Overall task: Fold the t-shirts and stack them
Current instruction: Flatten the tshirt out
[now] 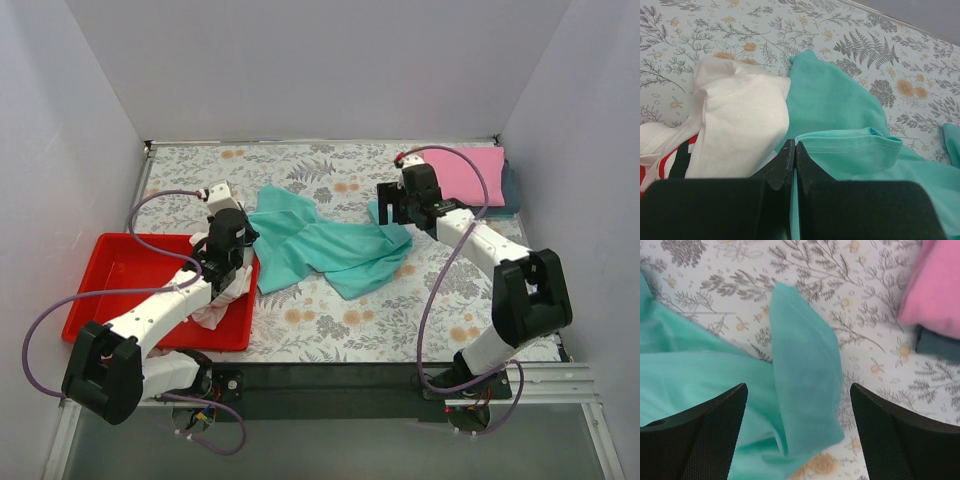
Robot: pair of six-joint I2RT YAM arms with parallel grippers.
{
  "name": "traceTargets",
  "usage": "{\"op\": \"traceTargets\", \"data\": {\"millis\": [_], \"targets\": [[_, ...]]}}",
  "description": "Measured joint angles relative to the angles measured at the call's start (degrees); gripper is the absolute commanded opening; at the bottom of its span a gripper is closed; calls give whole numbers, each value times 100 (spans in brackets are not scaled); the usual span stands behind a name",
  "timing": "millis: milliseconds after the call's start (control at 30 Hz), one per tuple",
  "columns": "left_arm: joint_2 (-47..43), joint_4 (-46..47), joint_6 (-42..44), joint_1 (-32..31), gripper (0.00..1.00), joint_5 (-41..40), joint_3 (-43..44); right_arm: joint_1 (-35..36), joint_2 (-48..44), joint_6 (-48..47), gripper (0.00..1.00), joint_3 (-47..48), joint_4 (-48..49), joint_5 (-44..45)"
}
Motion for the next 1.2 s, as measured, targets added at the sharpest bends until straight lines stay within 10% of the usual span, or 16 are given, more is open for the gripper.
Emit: {"op": "traceTargets", "data": {"millis": [400,500,1200], "targets": [[-92,-129,7,81,0,22,-20,-24,1672,-76,54,844,17,-619],[-101,-129,11,120,0,26,-20,-26,1692,-157,2,837,-155,-520],[-385,26,372,680,0,254,656,-13,-968,-433,1,1399,-1305,1034]]}}
